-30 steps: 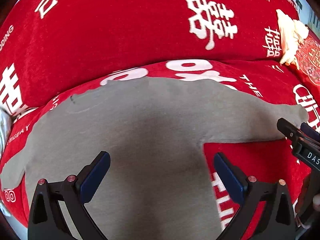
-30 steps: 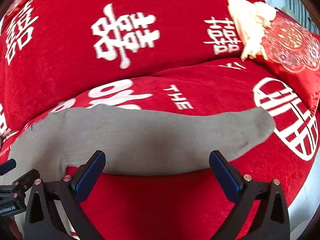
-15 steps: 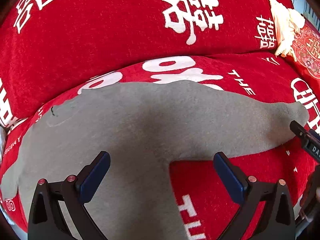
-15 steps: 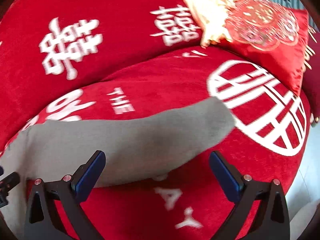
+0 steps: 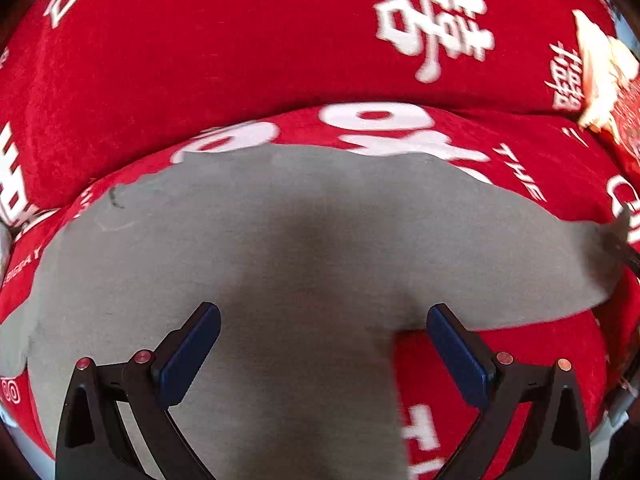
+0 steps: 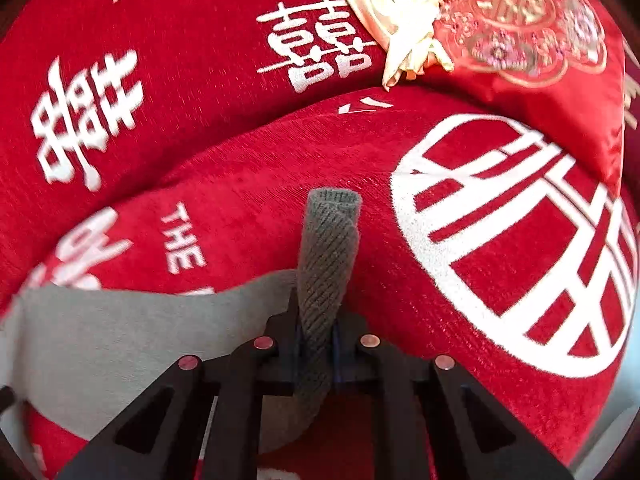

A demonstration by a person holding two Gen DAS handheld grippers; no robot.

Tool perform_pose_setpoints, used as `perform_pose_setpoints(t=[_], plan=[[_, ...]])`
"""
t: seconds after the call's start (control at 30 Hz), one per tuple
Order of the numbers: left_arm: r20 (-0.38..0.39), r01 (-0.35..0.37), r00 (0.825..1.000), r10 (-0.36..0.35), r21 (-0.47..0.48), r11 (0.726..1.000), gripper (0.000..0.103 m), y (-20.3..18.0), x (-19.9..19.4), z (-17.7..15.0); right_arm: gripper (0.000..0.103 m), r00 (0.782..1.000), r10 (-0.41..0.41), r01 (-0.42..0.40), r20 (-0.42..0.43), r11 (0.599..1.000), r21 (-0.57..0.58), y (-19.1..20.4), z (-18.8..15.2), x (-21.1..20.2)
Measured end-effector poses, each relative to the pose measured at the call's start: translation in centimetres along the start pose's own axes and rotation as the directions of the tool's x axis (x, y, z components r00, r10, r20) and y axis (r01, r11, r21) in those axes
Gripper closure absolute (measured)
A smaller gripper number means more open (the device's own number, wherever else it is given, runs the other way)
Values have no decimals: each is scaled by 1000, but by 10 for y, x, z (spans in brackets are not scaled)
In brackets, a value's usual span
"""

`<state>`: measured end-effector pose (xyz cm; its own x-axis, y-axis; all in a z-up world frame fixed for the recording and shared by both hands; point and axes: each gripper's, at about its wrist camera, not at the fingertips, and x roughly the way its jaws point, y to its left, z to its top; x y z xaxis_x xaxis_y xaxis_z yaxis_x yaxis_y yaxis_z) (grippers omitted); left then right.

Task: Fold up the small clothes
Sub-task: 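Carry the held sleeve across the sweater body with the right tool, then open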

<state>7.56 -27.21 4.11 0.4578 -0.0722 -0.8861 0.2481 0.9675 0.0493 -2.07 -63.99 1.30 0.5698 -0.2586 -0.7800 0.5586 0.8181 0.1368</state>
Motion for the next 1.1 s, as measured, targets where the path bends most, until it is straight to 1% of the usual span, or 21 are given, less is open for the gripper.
perform_pose_setpoints(t=[0.07, 0.13, 0.2, 0.23, 0.27, 0.3, 0.33, 0.4, 0.47, 0.57, 0.8, 1.1], plan=[[3, -21, 1000, 21, -33, 999, 0, 17, 4, 3, 91, 999, 15, -16, 48, 999, 35, -7, 0, -16], [-16, -48, 999, 47, -81, 996, 0, 35, 13, 5, 91, 995, 24, -32, 96, 996, 83, -13, 0, -32], [-60, -82, 995, 76, -98, 992, 0, 44, 27, 5, 91, 992, 31, -45, 125, 993, 109, -15, 0, -45], [-93, -93, 992, 86, -80, 992, 0, 44, 35, 4, 91, 991, 30, -44, 134, 993, 108, -13, 0, -49], [-99, -86, 992, 79, -66, 994, 0, 43, 38, 2, 91, 990, 32, -46, 138, 994, 104, -10, 1, -53], [-80, -82, 994, 76, -63, 995, 0, 44, 34, 2, 91, 990, 37, -51, 137, 994, 100, -7, 3, -56], [-79, -73, 995, 68, -53, 996, 0, 44, 31, 2, 91, 990, 49, -62, 135, 993, 96, -3, 3, -59], [-68, -36, 997, 33, -47, 998, 0, 46, 24, -1, 91, 988, 78, -91, 131, 991, 97, 5, 6, -65], [-42, -31, 999, 29, -47, 998, 0, 52, 15, -4, 91, 986, 103, -115, 130, 990, 86, 15, 7, -74], [-22, -24, 999, 23, -51, 998, 0, 64, 6, -10, 91, 984, 124, -132, 129, 989, 60, 35, 8, -84], [-11, -3, 1000, 2, -112, 994, 0, 112, -10, -31, 91, 979, 174, -181, 102, 982, 61, 78, 3, -97], [5, 37, 999, -37, -198, 980, 0, 168, -22, -56, 91, 970, 224, -229, 89, 972, 44, 154, -21, -117]])
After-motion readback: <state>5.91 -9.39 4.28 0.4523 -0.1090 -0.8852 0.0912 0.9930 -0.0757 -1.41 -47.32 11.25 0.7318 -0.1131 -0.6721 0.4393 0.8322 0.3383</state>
